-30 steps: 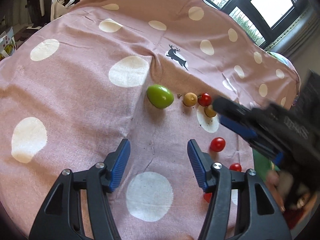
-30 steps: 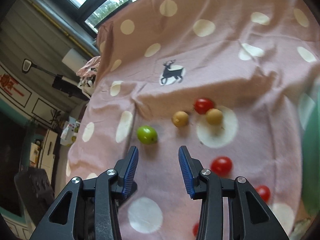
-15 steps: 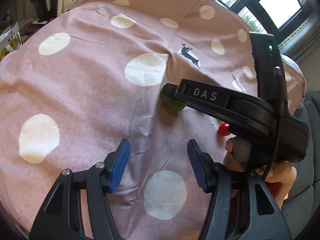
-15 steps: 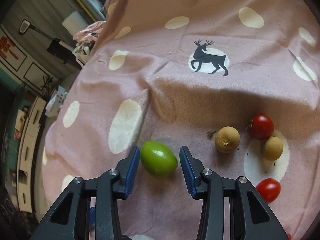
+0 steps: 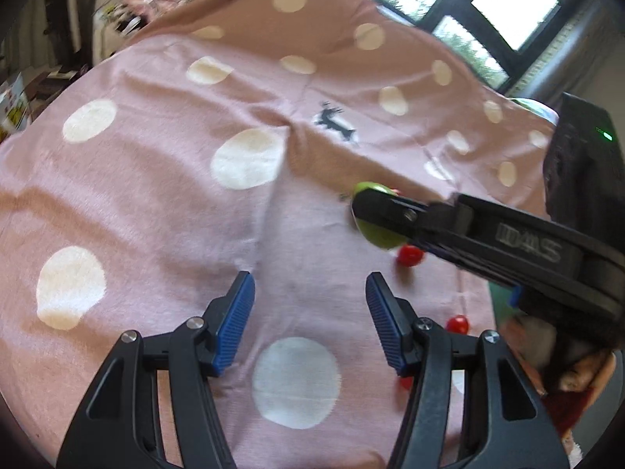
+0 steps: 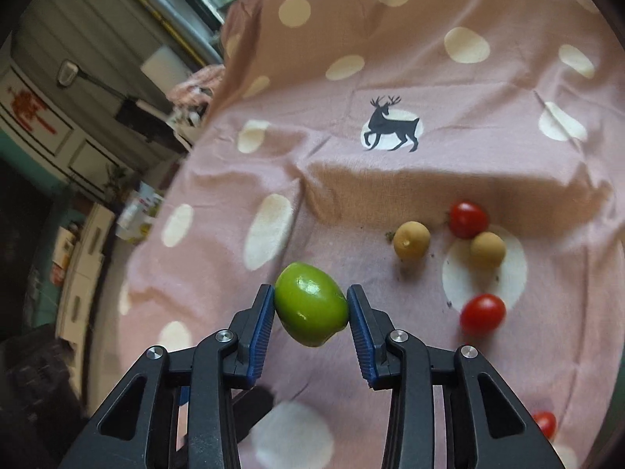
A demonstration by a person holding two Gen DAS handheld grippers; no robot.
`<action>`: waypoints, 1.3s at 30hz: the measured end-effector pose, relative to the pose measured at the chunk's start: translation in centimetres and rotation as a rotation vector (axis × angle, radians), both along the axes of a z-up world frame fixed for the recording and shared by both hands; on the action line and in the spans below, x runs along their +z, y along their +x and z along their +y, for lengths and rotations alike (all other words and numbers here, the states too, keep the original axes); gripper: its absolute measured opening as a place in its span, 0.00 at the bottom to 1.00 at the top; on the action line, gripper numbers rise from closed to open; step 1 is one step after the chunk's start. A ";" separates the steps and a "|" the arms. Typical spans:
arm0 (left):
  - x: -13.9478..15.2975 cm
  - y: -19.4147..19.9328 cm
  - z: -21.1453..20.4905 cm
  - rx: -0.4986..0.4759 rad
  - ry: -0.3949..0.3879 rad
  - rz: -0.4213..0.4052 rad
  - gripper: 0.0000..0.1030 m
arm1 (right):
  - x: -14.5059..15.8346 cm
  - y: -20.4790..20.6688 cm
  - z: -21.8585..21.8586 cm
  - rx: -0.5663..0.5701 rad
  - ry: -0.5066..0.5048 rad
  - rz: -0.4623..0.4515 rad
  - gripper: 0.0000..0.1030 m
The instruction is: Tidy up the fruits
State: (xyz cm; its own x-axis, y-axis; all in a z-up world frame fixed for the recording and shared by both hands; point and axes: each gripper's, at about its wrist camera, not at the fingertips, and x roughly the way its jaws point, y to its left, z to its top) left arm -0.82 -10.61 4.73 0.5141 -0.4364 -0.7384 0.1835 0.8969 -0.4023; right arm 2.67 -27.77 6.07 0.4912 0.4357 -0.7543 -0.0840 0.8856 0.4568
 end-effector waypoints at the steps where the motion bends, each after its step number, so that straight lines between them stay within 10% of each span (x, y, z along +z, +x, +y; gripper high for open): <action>1: 0.3 -0.3 -0.4 -0.016 -0.003 -0.017 0.57 | 0.5 -0.9 -0.4 -0.001 0.021 -0.010 0.39; 21: 3.3 -5.5 -8.5 -0.320 -0.023 -0.235 0.35 | 2.0 -9.9 -6.4 -0.175 0.160 -0.102 0.37; 39: 6.4 -7.0 -16.8 -0.493 0.001 -0.323 0.35 | 4.5 -14.1 -13.6 -0.347 0.183 -0.229 0.37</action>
State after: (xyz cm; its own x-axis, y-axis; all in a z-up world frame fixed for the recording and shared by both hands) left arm -7.86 -27.36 11.11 0.4495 -0.6804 -0.5788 0.6922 0.6749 -0.2559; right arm -11.48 -41.36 10.57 0.7769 0.3318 -0.5350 0.0863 0.7857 0.6125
